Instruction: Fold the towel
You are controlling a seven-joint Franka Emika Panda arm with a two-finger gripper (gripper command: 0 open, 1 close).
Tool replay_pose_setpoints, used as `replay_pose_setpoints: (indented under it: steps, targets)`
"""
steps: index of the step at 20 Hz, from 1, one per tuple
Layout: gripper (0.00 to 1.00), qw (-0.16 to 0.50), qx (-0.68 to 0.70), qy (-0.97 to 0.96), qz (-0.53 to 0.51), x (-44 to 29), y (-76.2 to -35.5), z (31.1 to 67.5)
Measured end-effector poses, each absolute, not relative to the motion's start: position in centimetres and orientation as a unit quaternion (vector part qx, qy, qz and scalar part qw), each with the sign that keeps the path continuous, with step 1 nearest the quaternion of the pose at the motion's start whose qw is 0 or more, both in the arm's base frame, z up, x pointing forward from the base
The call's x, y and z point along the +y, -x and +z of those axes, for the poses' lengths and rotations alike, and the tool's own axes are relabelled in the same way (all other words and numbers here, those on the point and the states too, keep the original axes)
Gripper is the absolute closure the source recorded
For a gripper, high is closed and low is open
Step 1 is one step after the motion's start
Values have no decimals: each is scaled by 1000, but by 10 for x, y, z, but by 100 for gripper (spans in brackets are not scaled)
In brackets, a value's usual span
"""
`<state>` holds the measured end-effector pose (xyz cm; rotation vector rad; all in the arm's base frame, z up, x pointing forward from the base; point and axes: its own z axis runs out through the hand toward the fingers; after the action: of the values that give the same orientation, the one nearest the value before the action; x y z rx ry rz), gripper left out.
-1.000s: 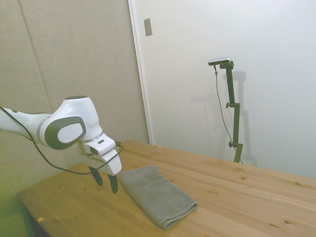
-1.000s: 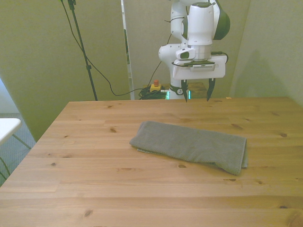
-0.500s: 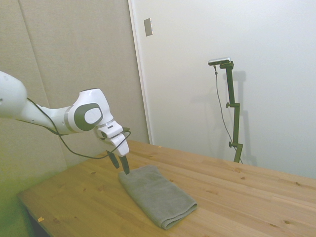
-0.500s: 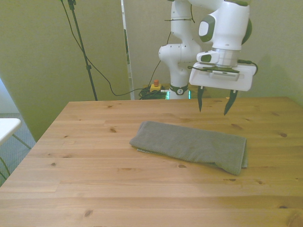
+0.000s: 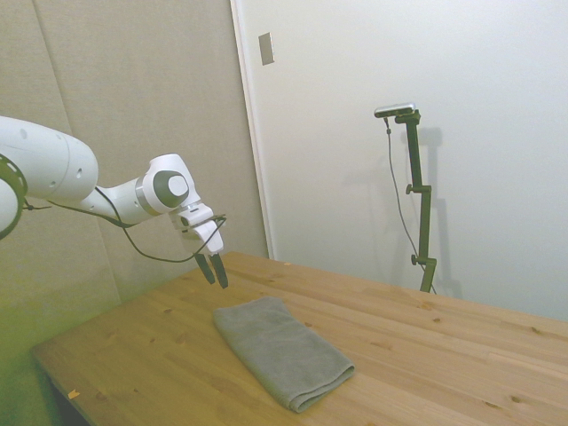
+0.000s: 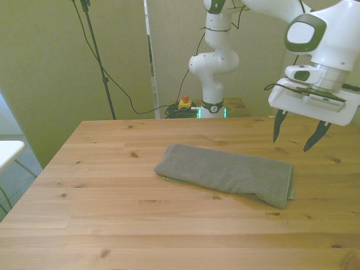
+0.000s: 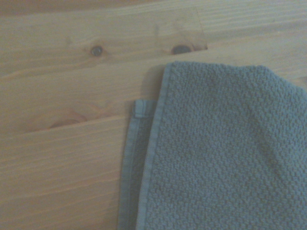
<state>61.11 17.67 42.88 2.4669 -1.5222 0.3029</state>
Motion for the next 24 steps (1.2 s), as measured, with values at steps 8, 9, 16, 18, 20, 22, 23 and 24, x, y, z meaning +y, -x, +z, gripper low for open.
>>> replay_pose_setpoints:
  steps: [8, 9, 16, 18, 20, 22, 23, 24]
  targets:
    - [0, 180, -520, -826, 120, 180, -626, 381]
    - [0, 178, -520, -827, 123, 183, -626, 380]
    - [0, 166, -523, -826, 130, 190, -629, 375]
    - [0, 167, -525, -824, 130, 189, -633, 370]
    - [0, 168, -527, -823, 130, 188, -638, 367]
    - [0, 168, -528, -822, 129, 188, -640, 364]
    - [0, 169, -528, -822, 129, 188, -641, 363]
    - [0, 170, -529, -822, 129, 188, -641, 362]
